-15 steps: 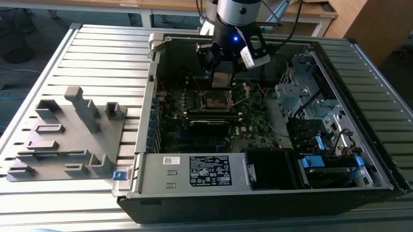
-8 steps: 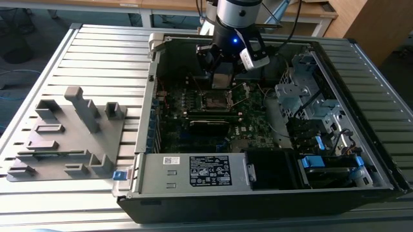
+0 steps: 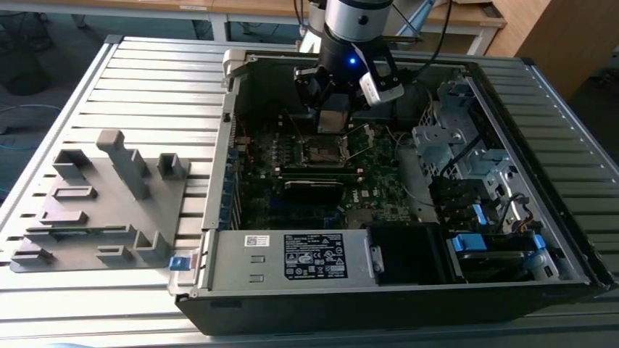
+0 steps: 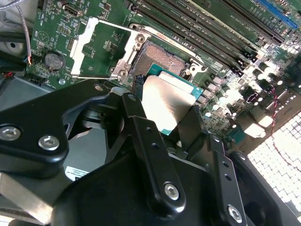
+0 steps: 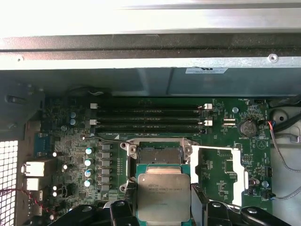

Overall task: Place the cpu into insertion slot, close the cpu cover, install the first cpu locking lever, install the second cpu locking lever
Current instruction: 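Place the cpu into insertion slot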

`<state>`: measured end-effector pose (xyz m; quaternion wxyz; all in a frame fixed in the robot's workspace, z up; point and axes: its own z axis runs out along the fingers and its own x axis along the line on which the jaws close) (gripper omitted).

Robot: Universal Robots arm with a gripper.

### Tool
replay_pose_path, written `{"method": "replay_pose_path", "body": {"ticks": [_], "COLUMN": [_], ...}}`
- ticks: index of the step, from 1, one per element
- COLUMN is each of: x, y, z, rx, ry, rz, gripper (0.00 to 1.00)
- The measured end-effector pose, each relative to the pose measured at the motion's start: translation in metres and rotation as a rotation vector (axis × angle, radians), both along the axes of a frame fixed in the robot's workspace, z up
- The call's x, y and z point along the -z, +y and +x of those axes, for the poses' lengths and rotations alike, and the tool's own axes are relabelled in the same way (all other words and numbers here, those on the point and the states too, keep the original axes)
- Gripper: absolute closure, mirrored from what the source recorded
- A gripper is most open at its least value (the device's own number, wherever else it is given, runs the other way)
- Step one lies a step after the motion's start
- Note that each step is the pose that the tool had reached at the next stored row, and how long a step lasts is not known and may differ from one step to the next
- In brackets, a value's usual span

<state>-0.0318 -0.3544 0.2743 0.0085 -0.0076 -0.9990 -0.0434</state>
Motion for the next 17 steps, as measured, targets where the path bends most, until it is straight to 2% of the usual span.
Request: {"method": "replay_pose_path", "body": {"ticks": [5,11,17], "x": [0.0002,0.0007,0.0008], "y": [0.0000,0.0000,0.0000], "z": [0.0000,0.0000,0.0000], "rx": [0.005,0.061,0.065], "ry": [0.0000,0.0001,0.0000], "rz": [0.0000,-0.0001,0.0000], "gripper": [0.46,0.46,0.46]}}
